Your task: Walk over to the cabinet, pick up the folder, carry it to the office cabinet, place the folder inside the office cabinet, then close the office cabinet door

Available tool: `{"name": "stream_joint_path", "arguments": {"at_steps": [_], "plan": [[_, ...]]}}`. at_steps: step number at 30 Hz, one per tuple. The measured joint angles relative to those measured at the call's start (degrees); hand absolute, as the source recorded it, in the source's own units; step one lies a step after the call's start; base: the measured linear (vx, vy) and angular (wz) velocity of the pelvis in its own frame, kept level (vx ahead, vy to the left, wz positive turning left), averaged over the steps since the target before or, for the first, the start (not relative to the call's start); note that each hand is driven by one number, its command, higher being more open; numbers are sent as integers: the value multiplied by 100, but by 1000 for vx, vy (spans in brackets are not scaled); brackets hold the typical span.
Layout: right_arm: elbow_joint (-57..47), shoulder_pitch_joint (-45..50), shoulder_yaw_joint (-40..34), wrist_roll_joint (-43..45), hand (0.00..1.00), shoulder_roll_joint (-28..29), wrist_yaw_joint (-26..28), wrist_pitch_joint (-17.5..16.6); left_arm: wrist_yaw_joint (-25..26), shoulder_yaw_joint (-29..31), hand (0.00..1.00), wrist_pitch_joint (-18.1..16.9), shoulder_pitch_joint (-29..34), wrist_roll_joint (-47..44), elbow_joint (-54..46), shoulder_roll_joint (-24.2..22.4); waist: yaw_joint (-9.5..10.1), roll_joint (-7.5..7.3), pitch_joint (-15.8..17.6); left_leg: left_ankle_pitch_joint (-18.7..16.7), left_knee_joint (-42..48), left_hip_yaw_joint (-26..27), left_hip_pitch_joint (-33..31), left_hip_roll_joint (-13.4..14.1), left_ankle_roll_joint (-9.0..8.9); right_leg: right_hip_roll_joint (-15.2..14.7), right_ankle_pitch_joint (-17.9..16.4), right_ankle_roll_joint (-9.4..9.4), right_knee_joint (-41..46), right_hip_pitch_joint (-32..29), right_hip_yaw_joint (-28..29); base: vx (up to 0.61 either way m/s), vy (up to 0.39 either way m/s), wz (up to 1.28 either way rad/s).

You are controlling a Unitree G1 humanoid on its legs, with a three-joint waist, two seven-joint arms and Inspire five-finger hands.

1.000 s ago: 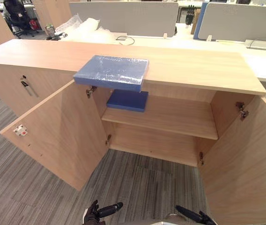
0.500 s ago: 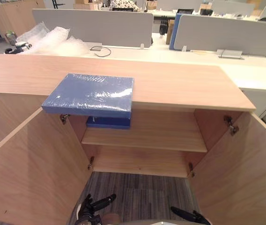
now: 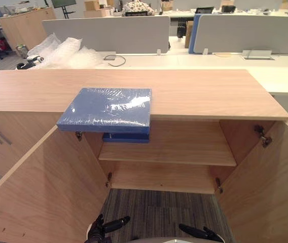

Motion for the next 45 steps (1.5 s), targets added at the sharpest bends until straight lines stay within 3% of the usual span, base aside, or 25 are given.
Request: {"name": "stream_joint_path", "arguments": {"at_steps": [1,3,5,7,9,15,18,23,28,34,40,45], "plan": [[-50,6,1,3,100,38,-7,-25,-6,-89,100,-1,48,-216,-78,40,-32,-73,44,-5,2,-5,85,-52,19,-149,9,-13,565,-187,-45,-131,80,-14],[-49,42,23,-5,100,84,-24,-30,-12,-102,100,-11,179,-608,-268,81,-64,-128,6,-6,-10,-33,149,-43,28,-204,-29,-30,598,-132,-153,-155,47,2],[-45,64,219,-14,100,110,-50,-40,-15,-100,100,-24,303,-1294,-574,86,-69,-192,4,-1,-9,-145,25,-28,22,-39,-170,-5,-117,148,-172,-120,-8,14],[34,43,232,-39,100,167,-51,7,-7,-103,100,-21,387,-1994,-1233,81,-50,-358,-70,236,-9,-357,-354,-71,-23,98,-256,203,-1616,540,-284,-84,-111,24],[8,24,228,-35,100,97,-77,63,9,-115,100,-38,501,-2403,-1834,-132,-53,-234,8,405,-15,-502,-400,40,-22,235,-109,212,-1935,675,-438,-51,-155,22],[-46,43,986,-278,100,103,-131,96,40,-559,100,-114,934,-2599,-4107,-258,111,-364,-108,395,-23,-532,-328,157,-52,427,-63,144,-2301,960,-521,3,-101,5],[-45,15,1098,-332,100,212,-135,98,179,-605,100,-131,934,-2188,-4856,-292,156,-387,-122,382,-23,-539,-330,143,-69,419,-32,179,-2405,1058,-607,55,-24,11],[-52,20,1121,-444,100,266,-162,99,982,-596,100,-181,963,-91,-5897,-376,327,-401,-148,385,6,-496,-340,177,-69,453,168,252,-2523,1133,-650,56,12,5],[-51,171,1076,-445,100,246,-178,83,1491,-513,100,-179,1179,1205,-7037,-598,435,-379,-280,370,6,-528,-439,338,-88,618,454,215,-2530,1024,-647,0,0,0],[-115,286,1078,-448,100,249,-183,83,1853,-396,100,-101,1198,2181,-7567,-607,458,-347,-383,274,-23,-563,-491,334,-119,622,471,177,-2632,1043,-637,-75,-4,-1],[-96,288,1077,-450,100,209,-214,86,2085,-387,100,-69,1210,2994,-7903,-606,450,-327,-453,346,-24,-582,-673,381,-220,748,381,9,-2863,953,-776,-86,-46,8],[16,282,1086,-459,100,289,-260,81,2429,-554,100,-73,1185,3561,-8360,-559,453,-460,-565,542,-22,-576,-743,442,-230,809,379,-2,-2894,933,-776,13,-26,3]]}}
